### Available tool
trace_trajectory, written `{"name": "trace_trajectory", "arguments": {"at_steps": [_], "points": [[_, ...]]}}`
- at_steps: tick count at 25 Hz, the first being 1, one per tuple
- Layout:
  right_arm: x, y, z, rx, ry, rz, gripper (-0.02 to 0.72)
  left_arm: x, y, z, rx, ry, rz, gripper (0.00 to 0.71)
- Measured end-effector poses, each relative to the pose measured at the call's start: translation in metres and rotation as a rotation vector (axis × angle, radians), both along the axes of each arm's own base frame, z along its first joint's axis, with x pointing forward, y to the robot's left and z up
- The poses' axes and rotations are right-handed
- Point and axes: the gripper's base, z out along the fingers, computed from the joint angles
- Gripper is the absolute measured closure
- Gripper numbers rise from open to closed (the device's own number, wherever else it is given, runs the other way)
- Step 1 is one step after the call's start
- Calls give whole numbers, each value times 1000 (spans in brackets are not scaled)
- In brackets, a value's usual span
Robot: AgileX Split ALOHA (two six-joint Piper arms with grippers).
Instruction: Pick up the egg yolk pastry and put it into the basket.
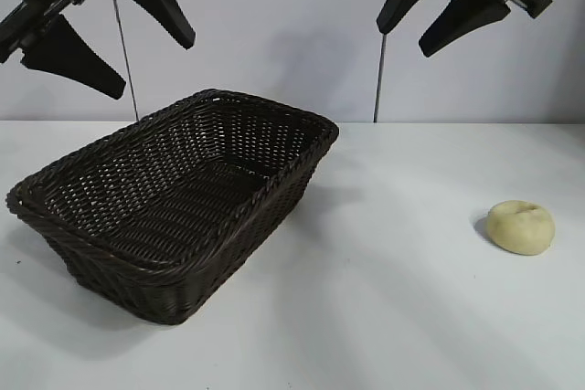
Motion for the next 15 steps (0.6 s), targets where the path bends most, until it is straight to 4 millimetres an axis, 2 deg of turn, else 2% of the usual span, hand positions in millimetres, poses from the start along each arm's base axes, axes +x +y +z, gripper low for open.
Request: {"name": "trace_trajectory", "arguments": {"at_steps": [15], "points": [[0, 0, 0, 0, 0, -1, 315, 1, 0, 0, -1, -13, 10, 158]]}}
